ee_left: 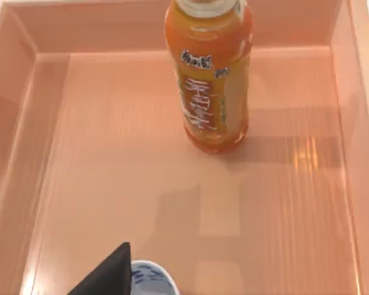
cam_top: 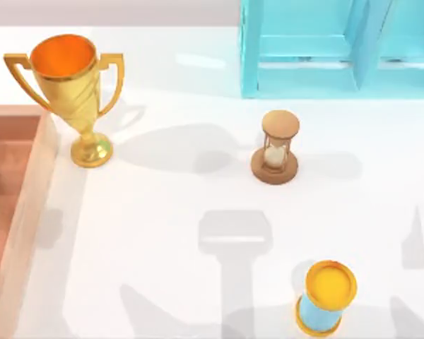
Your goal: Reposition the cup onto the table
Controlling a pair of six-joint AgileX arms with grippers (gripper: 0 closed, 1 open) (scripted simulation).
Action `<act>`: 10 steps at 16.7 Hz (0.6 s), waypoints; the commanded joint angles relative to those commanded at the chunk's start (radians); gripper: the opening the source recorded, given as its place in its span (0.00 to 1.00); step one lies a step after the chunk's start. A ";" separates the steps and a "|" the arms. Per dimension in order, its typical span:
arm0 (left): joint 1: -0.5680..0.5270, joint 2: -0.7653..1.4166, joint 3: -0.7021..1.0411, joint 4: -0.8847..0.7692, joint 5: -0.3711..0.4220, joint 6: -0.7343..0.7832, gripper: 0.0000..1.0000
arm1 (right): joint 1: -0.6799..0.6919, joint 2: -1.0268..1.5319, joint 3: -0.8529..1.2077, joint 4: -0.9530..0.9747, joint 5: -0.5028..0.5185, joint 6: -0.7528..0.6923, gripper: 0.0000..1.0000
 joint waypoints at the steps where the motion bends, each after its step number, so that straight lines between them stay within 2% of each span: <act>1: 0.016 0.109 0.073 -0.080 0.000 0.017 1.00 | 0.000 0.000 0.000 0.000 0.000 0.000 1.00; 5: 0.078 0.487 0.342 -0.371 0.000 0.081 1.00 | 0.000 0.000 0.000 0.000 0.000 0.000 1.00; 10: 0.135 0.794 0.608 -0.620 -0.002 0.140 1.00 | 0.000 0.000 0.000 0.000 0.000 0.000 1.00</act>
